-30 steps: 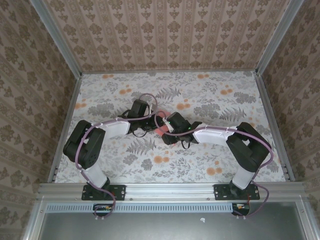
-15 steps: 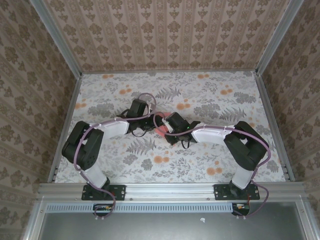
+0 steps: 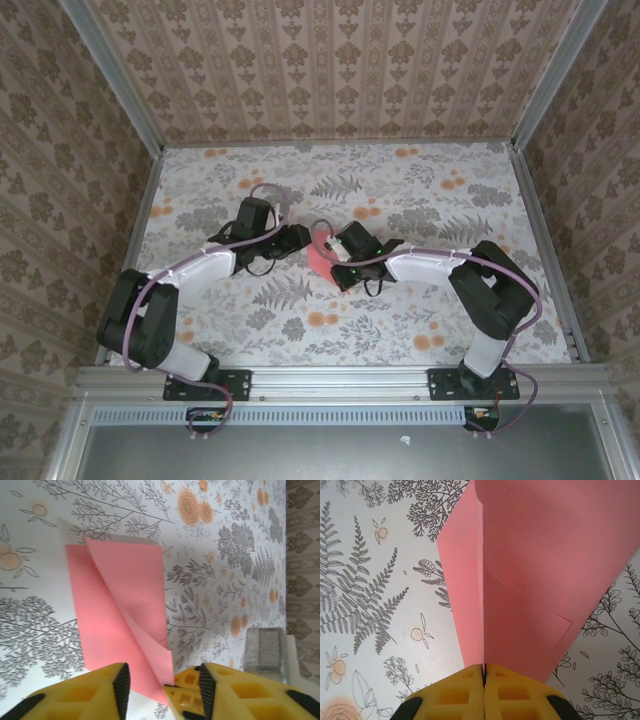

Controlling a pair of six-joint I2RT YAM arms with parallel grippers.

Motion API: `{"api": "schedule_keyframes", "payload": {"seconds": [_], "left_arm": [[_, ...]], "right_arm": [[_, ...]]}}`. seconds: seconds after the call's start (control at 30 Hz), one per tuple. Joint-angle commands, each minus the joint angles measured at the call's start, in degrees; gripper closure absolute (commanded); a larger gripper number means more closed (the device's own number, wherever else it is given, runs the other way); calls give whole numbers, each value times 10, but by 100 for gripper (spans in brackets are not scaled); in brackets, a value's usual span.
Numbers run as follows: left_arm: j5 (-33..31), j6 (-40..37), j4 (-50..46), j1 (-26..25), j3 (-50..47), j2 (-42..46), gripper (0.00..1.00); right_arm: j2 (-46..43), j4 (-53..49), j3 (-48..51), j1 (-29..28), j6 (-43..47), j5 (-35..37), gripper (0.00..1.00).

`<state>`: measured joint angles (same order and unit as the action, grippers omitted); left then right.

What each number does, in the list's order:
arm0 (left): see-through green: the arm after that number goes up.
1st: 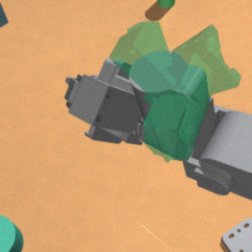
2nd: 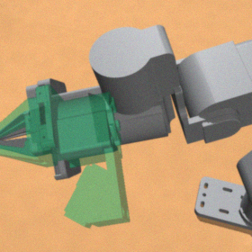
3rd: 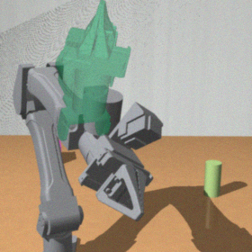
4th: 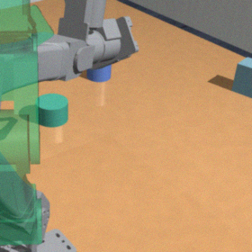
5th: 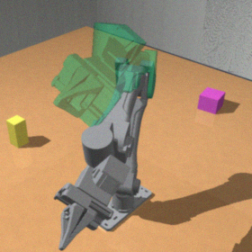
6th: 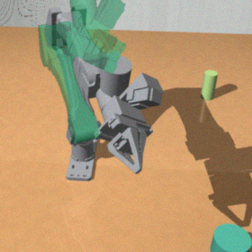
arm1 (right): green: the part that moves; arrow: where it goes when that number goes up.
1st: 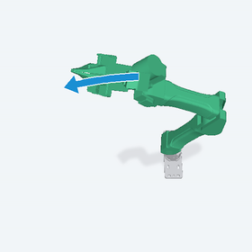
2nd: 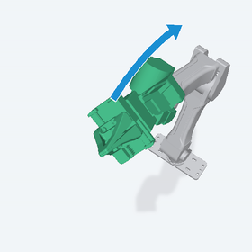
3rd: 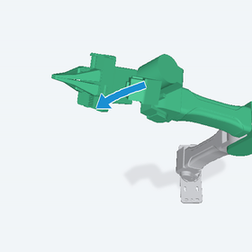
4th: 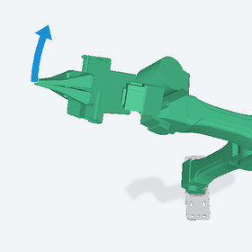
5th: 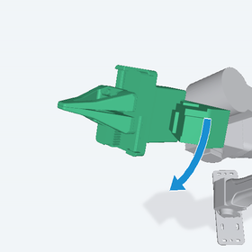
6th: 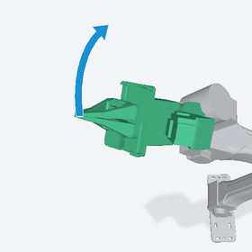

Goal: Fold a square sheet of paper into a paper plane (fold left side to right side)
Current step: Fourth fold the wing at the center of the table.

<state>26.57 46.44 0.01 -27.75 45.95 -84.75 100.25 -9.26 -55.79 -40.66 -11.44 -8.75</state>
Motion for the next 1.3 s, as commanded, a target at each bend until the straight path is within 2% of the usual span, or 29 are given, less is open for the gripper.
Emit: {"api": "schedule_keyframes", "payload": {"seconds": [0.0,0.07,0.3,0.5,0.77,0.93,1.1,1.27], "left_arm": [[1,-7,-11,-3,-14,-8,64],[6,-4,3,-9,-11,-24,68],[20,-1,26,-39,34,-94,65],[23,7,35,-53,61,-142,61],[23,12,40,-59,71,-183,60],[26,19,65,-59,60,-167,59],[17,18,63,-54,43,-128,53],[-1,22,57,-46,16,-96,54]], "right_arm": [[6,-1,-8,19,-28,-66,94],[4,11,-3,28,-38,-88,95],[10,19,-1,42,-59,-134,96],[17,17,-2,46,-63,-136,96],[30,7,-8,50,-66,-139,96],[38,8,-10,58,-73,-151,96],[37,46,6,76,-99,-193,97],[31,79,23,88,-119,-219,97]]}}
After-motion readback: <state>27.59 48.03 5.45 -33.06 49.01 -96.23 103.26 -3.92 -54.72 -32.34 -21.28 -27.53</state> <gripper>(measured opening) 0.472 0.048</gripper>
